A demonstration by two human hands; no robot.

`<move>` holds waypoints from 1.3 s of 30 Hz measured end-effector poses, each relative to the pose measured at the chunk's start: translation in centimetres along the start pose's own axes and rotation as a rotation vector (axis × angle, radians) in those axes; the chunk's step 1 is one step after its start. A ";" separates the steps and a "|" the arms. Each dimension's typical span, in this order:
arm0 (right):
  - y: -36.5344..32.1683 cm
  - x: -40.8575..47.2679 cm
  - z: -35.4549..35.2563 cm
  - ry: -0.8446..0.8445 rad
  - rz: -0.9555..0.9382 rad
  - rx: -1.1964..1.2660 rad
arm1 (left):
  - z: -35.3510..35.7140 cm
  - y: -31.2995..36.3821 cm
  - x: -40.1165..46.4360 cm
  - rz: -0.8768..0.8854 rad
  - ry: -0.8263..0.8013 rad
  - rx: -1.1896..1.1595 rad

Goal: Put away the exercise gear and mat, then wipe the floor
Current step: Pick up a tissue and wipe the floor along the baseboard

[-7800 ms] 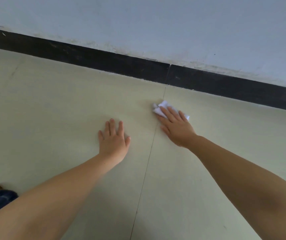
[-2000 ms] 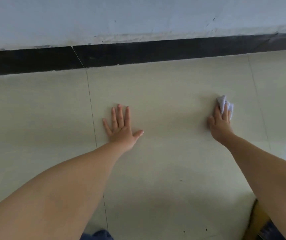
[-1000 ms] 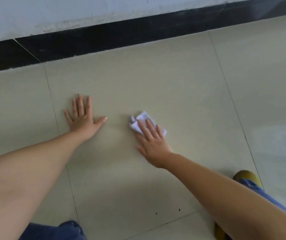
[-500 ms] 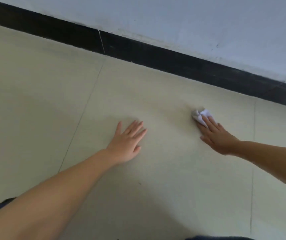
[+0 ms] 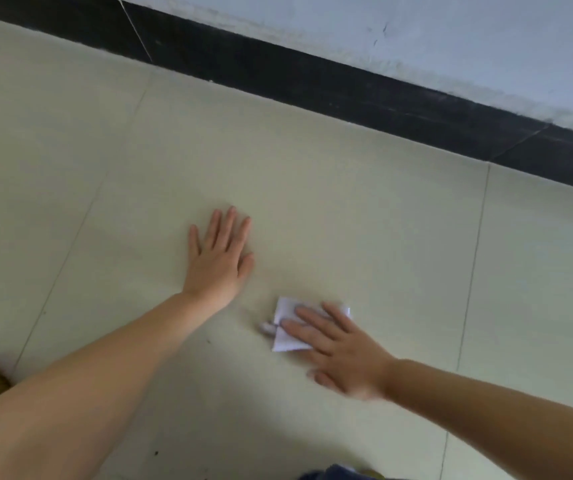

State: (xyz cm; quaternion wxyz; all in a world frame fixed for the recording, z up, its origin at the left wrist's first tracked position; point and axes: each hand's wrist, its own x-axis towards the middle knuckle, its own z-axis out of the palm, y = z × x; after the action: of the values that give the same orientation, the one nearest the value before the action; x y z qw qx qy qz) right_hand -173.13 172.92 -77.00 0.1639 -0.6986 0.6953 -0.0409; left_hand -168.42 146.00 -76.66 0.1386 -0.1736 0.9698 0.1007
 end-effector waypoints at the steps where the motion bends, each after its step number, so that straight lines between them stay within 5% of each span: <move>1: -1.2 -1.0 0.4 -0.056 -0.099 -0.018 | 0.0 0.1 0.0 -0.009 -0.002 0.004; 3: 0.5 -1.9 -0.1 -0.083 -0.237 -0.065 | -0.3 0.2 0.2 -0.028 0.001 0.003; 5: 4.8 -2.2 -0.7 -0.054 -0.168 -0.119 | -0.5 0.6 0.1 -0.050 0.000 0.006; 10: 16.0 -2.9 -6.0 0.133 0.884 0.077 | -1.0 2.4 0.7 -0.144 -0.081 0.021; 12: 16.7 -2.2 -7.3 0.114 1.155 0.198 | -1.5 3.3 0.9 -0.189 -0.090 0.002; 14: 14.6 -0.9 -7.0 0.086 1.173 0.212 | -1.8 4.3 1.3 -0.183 -0.082 -0.006; 20: 0.1 -2.1 -0.4 0.074 0.447 0.038 | -1.7 7.9 1.7 0.088 -0.016 -0.049; 23: 1.4 -4.2 0.3 0.046 0.200 -0.033 | -1.1 9.1 2.1 0.112 -0.014 -0.066; 25: 5.3 -5.0 -0.3 0.046 0.328 -0.046 | -0.8 9.8 2.5 0.122 -0.023 -0.042; 34: 19.4 -11.0 -6.0 0.363 1.766 0.428 | 0.4 11.8 3.4 0.124 -0.220 0.136; 37: 19.1 -7.2 -6.8 0.332 1.835 0.455 | 0.4 11.7 3.5 0.110 -0.254 0.152; 39: 17.4 -3.4 -6.6 0.296 1.572 0.323 | 0.5 11.6 3.5 0.118 -0.229 0.126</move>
State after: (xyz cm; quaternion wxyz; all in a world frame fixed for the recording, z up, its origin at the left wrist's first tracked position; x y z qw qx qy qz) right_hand -191.80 175.47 -75.20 0.1498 0.0384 0.9823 -0.1053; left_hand -175.68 155.73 -76.46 0.2530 -0.0946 0.9605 0.0667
